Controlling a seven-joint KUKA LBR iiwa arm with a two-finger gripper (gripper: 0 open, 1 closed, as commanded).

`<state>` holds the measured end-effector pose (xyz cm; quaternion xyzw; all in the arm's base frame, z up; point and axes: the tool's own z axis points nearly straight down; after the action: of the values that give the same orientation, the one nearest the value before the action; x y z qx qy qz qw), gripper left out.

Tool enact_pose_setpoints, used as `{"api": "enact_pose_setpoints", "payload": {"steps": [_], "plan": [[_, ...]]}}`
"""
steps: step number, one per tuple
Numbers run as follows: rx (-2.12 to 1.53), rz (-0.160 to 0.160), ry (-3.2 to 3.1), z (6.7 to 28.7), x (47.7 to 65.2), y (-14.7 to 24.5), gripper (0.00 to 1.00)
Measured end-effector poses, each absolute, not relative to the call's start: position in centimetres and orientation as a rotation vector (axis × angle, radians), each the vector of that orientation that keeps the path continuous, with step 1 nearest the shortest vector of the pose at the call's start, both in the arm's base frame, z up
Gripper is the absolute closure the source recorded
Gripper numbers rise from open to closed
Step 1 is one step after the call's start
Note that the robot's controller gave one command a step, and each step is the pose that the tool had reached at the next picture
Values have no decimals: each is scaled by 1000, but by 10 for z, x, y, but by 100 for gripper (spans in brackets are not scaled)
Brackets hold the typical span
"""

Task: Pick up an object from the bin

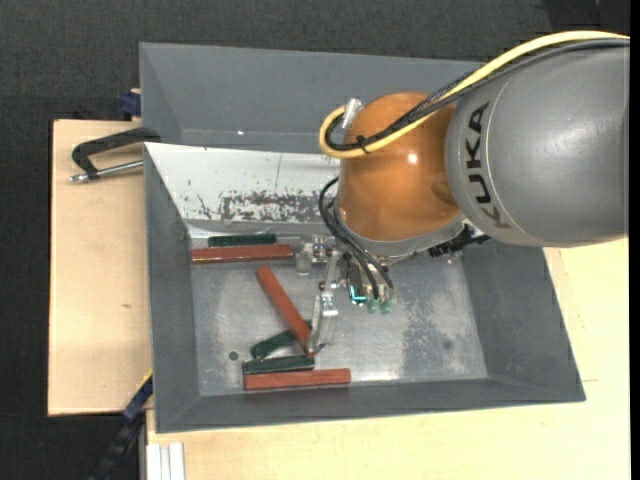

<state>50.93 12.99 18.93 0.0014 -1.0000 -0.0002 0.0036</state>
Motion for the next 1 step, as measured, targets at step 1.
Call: {"api": "enact_pose_setpoints", "payload": {"steps": [1], "plan": [[1,-3,-3143,193,511,129,0]]}}
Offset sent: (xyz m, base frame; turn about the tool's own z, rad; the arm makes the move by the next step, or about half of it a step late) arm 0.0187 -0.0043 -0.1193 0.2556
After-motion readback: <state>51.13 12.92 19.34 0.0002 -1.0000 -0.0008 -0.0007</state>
